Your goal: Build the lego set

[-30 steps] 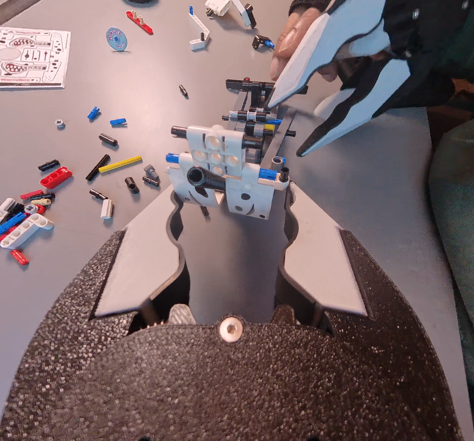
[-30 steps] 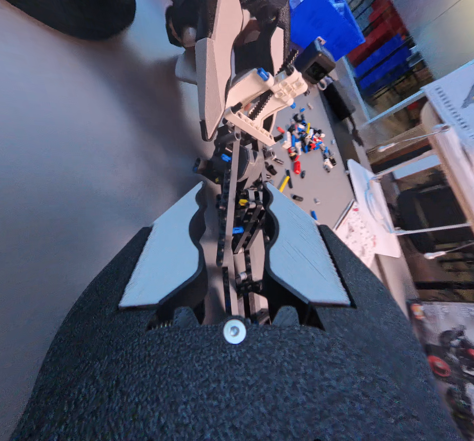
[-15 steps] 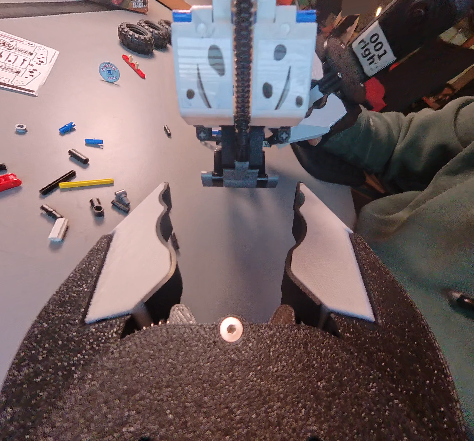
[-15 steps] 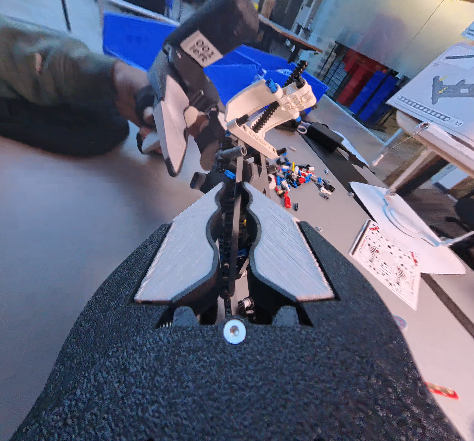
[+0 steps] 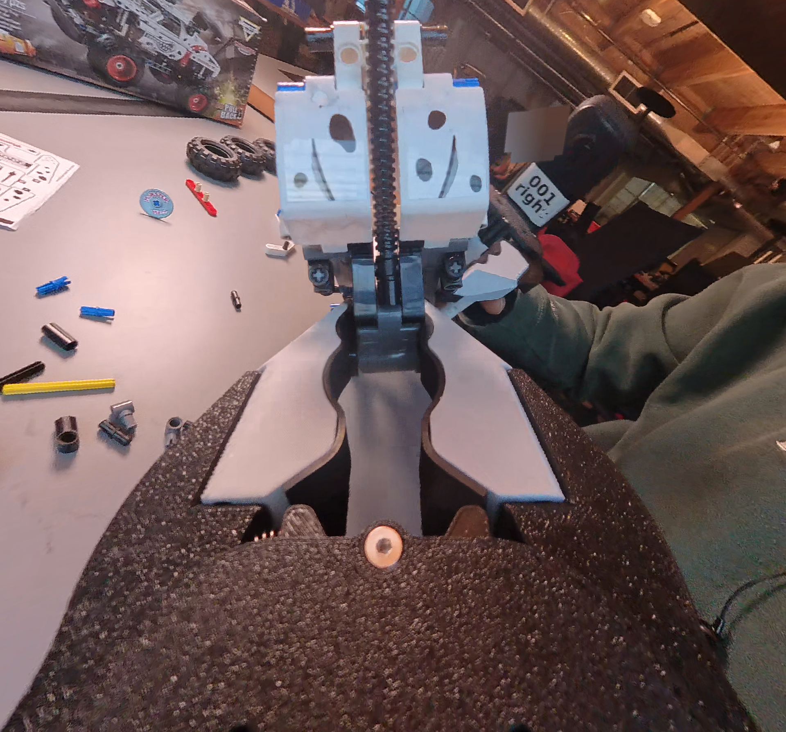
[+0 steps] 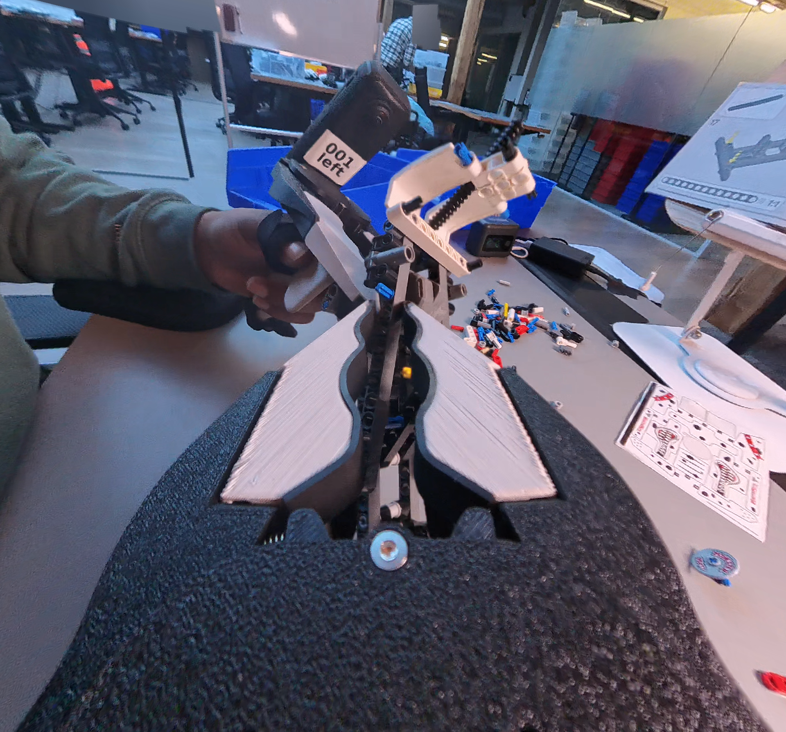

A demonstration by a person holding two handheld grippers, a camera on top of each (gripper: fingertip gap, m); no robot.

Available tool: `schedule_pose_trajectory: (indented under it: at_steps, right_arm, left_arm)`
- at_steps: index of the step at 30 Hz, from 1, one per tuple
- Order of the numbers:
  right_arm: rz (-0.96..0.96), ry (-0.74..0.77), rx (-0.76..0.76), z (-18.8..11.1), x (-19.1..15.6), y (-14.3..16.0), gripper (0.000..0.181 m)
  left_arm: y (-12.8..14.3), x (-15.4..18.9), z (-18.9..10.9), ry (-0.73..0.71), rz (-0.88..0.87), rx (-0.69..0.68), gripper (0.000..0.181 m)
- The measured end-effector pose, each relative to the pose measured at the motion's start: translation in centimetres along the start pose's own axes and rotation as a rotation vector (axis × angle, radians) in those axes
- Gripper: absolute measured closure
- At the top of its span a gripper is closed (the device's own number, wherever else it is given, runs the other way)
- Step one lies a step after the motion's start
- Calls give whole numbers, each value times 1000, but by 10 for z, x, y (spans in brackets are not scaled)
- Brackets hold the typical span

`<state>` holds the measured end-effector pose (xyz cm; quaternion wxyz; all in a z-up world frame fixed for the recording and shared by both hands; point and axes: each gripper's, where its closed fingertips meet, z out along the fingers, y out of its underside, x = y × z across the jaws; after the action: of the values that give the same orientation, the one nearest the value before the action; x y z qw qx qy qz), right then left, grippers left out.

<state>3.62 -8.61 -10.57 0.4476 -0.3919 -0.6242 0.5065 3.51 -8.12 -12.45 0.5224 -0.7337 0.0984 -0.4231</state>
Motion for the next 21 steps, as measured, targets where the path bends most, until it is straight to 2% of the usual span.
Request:
schedule_pose_trajectory:
  at_steps: [4, 8, 11, 16, 21]
  right_arm:
    - [-58, 78, -5, -1, 3, -14, 165]
    - [-216, 213, -131, 10, 9, -6, 155]
    - [-307, 280, -186, 19, 14, -7, 155]
    - [-371, 282, -219, 25, 12, -7, 156]
    - [-525, 307, -220, 26, 5, -6, 157]
  left_arm:
    - [0, -9, -1, -35, -61, 23, 154]
    - [-1, -13, -1, -61, -95, 55, 154]
    - [-3, -15, -1, -82, -107, 76, 154]
    - [1, -14, -3, -65, -82, 62, 154]
    - [6, -12, -5, -19, -54, 42, 154]
